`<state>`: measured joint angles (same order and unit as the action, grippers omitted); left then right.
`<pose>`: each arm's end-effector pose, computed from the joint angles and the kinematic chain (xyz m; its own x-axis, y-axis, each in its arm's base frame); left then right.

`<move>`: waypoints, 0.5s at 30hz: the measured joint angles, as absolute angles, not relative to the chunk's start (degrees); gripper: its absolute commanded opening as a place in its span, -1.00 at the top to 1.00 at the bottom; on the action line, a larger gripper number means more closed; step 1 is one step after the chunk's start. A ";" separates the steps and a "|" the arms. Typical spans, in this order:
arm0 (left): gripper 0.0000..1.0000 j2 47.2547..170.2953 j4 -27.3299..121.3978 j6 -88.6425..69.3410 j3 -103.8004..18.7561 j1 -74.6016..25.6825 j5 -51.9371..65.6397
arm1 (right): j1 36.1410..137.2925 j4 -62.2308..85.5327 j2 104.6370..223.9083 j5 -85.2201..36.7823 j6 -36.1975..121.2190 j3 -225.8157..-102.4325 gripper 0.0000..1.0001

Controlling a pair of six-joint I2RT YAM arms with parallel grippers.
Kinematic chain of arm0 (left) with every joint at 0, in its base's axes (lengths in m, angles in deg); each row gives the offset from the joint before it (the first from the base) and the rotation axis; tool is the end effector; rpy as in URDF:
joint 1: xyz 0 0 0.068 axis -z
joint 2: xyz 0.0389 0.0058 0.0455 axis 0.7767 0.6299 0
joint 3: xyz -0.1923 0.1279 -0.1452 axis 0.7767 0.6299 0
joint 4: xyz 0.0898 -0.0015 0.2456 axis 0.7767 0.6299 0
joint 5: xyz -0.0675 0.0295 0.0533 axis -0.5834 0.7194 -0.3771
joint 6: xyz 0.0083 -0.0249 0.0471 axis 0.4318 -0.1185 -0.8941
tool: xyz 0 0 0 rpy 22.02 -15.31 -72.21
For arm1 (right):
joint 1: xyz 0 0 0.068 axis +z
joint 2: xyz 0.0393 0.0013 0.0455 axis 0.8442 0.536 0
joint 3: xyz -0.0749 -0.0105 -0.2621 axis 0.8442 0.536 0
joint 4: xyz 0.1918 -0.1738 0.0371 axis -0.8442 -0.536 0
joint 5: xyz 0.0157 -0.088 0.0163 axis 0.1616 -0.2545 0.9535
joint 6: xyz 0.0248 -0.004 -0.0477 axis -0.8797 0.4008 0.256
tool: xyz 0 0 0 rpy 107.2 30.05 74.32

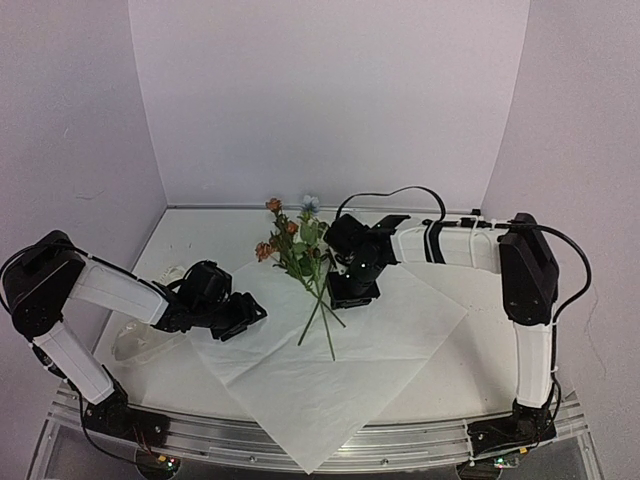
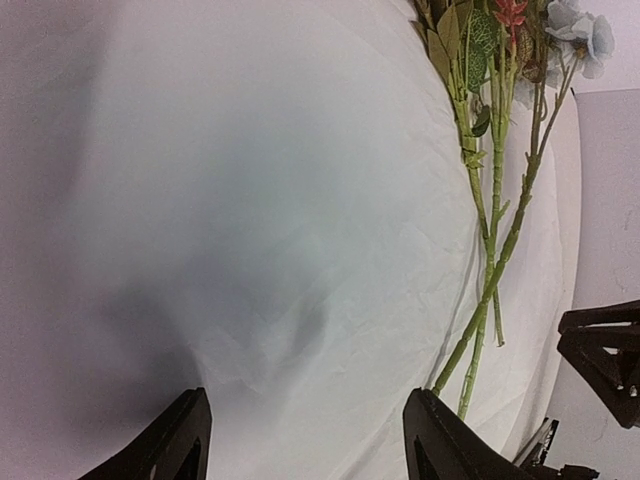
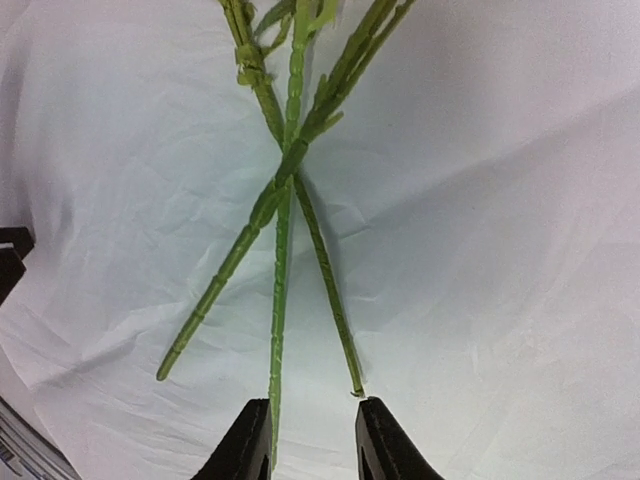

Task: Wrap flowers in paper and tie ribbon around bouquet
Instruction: Adjust the fake flower on the flattened wrapping paper.

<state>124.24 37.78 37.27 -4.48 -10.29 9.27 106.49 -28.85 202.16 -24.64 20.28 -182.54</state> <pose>0.2142 -0.1887 0.1275 -0.8811 -0.3613 -0.3051 -0.0933 0.7655 -0.6367 0.2858 0.3342 0.1957 -0.9043 -0.3040 -0.2997 -0.3914 0.8707 0.2978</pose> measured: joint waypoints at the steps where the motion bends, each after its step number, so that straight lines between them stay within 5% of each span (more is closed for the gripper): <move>1: -0.35 124.24 37.80 37.27 -4.48 -10.29 9.27 | 106.49 -29.59 202.56 -24.60 21.06 -182.67 0.36; 11: -0.28 124.22 38.24 37.31 -4.53 -10.29 9.24 | 106.76 -34.06 208.81 -24.92 25.89 -185.82 0.26; 15: -0.23 124.24 38.34 37.54 -4.50 -10.29 9.20 | 107.20 -34.78 210.75 -25.01 26.52 -187.10 0.48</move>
